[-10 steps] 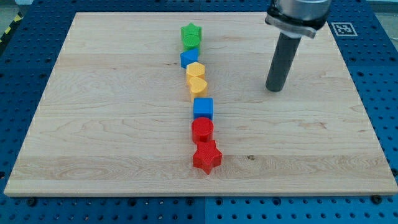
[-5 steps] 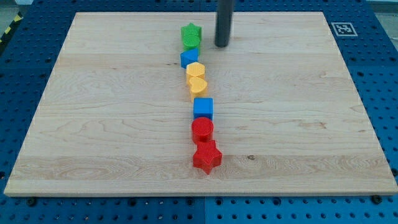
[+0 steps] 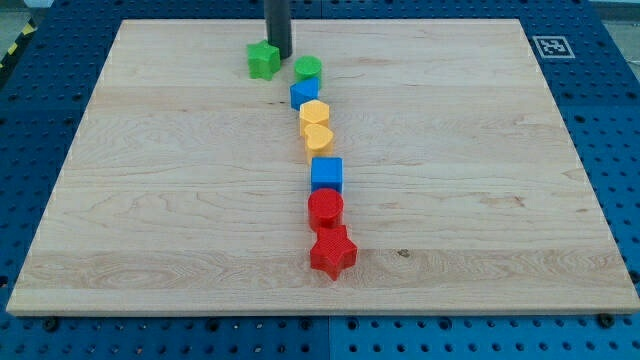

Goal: Push the green star to the center left

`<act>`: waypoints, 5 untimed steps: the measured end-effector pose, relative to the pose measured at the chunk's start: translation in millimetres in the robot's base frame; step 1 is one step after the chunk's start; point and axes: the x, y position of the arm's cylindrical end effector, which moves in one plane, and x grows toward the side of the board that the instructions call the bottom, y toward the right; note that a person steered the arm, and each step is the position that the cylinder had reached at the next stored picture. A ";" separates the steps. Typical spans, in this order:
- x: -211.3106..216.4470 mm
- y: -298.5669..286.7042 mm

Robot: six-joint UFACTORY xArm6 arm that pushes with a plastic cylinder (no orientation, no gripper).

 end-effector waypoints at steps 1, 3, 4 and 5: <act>17.2 -21.9; 67.8 -46.5; 91.7 -47.0; 101.8 -65.2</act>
